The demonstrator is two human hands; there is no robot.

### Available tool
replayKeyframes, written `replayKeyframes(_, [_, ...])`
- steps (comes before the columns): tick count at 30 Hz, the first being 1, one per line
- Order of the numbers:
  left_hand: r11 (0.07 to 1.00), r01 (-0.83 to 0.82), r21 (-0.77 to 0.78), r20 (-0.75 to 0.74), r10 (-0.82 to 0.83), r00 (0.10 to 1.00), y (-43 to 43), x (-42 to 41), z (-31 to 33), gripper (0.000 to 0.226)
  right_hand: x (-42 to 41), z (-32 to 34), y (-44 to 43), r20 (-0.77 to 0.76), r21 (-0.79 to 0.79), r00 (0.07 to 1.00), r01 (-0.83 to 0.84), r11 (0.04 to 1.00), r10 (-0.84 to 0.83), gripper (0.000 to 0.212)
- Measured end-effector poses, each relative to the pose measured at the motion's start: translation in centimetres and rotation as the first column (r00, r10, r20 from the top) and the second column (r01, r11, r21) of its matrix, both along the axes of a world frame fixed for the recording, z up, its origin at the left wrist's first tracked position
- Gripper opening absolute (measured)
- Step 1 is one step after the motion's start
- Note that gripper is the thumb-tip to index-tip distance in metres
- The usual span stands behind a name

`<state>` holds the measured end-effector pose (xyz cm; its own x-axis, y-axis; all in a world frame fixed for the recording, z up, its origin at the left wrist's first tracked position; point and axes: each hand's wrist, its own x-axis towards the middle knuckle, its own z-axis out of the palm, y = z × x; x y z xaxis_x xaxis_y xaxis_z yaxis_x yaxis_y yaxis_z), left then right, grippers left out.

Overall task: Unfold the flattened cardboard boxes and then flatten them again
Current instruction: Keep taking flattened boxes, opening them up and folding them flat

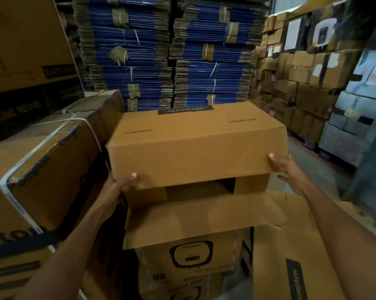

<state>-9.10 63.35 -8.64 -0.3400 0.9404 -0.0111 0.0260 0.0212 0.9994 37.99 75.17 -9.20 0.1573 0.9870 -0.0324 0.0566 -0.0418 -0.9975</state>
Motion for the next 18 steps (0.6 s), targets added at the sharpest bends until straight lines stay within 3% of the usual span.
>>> replayKeyframes(2, [0.999, -0.031, -0.020, -0.035, 0.030, 0.999, 0.3, 0.1, -0.4, 0.084, -0.2, -0.8, 0.3, -0.041, 0.001, 0.999, -0.003, 1.000, 0.003, 0.073])
replayKeyframes(5, [0.992, -0.129, -0.002, -0.091, 0.128, 0.988, 0.4, -0.3, 0.1, 0.109, -0.2, -0.7, 0.6, -0.041, 0.041, 0.998, 0.040, 0.998, -0.038, 0.071])
replayKeyframes(11, [0.945, -0.227, 0.235, -0.277, 0.289, 0.916, 0.0, -0.3, 5.4, 0.092, -1.2, 5.9, 0.9, 0.020, 0.389, 0.976, 0.193, 0.901, -0.217, 0.074])
replayKeyframes(14, [0.922, -0.253, 0.294, -0.371, 0.354, 0.858, 0.4, -1.0, 8.1, 0.088, -2.4, 9.7, 1.8, 0.232, 0.416, 0.939, 0.141, 0.899, -0.255, 0.068])
replayKeyframes(16, [0.961, -0.203, 0.190, -0.546, 0.275, 0.791, 0.9, -1.5, 8.6, 0.082, -3.2, 10.5, 2.1, 0.430, 0.287, 0.886, 0.045, 0.957, -0.171, 0.065])
replayKeyframes(18, [0.982, -0.166, 0.088, -0.711, 0.179, 0.680, 1.3, -1.6, 7.9, 0.075, -3.9, 9.9, 2.2, 0.621, 0.204, 0.777, -0.029, 0.979, -0.106, 0.080])
